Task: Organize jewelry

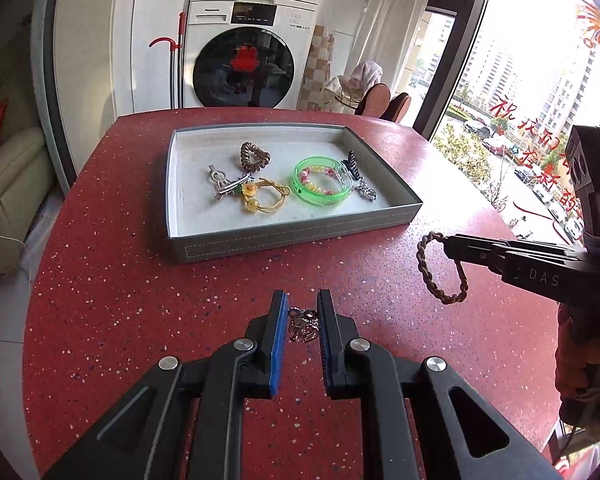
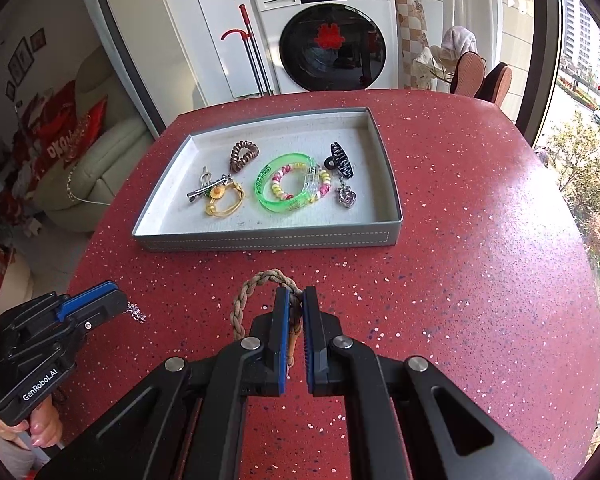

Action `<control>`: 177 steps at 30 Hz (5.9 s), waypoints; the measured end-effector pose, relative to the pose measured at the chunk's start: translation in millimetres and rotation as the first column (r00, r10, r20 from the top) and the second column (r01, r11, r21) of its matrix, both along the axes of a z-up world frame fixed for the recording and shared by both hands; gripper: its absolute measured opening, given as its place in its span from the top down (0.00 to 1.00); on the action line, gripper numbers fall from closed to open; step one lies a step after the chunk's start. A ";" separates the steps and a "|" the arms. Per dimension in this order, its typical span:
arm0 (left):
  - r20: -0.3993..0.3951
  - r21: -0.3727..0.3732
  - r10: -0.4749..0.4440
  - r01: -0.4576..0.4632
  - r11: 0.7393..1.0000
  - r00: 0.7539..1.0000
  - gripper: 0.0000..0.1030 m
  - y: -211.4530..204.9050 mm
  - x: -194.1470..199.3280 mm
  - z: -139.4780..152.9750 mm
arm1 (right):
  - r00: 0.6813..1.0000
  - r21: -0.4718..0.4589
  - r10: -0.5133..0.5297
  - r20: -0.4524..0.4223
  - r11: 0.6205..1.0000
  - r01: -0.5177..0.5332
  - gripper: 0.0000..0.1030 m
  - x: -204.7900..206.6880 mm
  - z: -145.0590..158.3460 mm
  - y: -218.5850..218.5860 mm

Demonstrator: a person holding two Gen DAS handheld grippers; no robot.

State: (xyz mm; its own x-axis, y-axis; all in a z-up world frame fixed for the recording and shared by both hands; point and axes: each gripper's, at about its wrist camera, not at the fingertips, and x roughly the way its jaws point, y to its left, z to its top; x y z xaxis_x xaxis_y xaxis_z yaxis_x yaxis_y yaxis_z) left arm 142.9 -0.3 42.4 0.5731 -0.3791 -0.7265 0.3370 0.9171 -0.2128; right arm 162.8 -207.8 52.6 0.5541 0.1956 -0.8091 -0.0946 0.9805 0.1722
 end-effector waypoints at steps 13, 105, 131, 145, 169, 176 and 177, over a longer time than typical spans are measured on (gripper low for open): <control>0.055 0.008 0.029 -0.029 1.000 0.998 0.68 -2.0 66.5 24.7 | 1.000 -0.008 -0.027 0.008 1.000 0.028 0.93 69.6 8.6 -4.2; 0.122 0.242 0.199 -0.223 0.944 0.972 0.00 -23.6 116.6 -8.4 | 0.997 -0.013 -0.081 0.016 0.997 0.081 0.02 101.7 -19.9 -15.3; 0.145 0.219 0.309 -0.335 0.917 0.940 0.00 -1.8 12.7 -26.6 | 0.976 -0.088 -0.133 0.172 0.985 0.150 0.00 -0.9 -34.0 -10.7; 0.207 0.180 0.352 -0.389 0.903 0.913 0.00 1.3 -6.1 -26.7 | 0.957 -0.105 -0.135 0.255 0.980 0.167 0.00 -21.6 -29.8 0.5; 0.254 0.159 0.354 -0.400 0.903 0.900 0.00 -0.9 -8.5 -5.2 | 0.944 -0.111 -0.118 0.310 0.981 0.159 0.00 -23.7 -9.4 7.0; 0.253 0.161 0.356 -0.402 0.901 0.899 0.00 -0.7 -8.1 -4.3 | 0.944 -0.113 -0.122 0.308 0.980 0.163 0.00 -22.8 -9.8 8.2; 0.253 0.161 0.356 -0.402 0.901 0.899 0.00 -0.7 -8.1 -4.5 | 0.943 -0.114 -0.123 0.308 0.980 0.165 0.00 -22.8 -9.8 8.3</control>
State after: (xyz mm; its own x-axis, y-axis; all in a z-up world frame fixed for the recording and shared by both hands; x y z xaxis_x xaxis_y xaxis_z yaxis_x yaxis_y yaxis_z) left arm 134.8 -1.0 38.0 0.7922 0.0419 -0.6088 -0.0296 0.9991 0.0303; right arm 139.9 -199.5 42.8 0.7877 -0.0046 -0.6160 0.0231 0.9995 0.0221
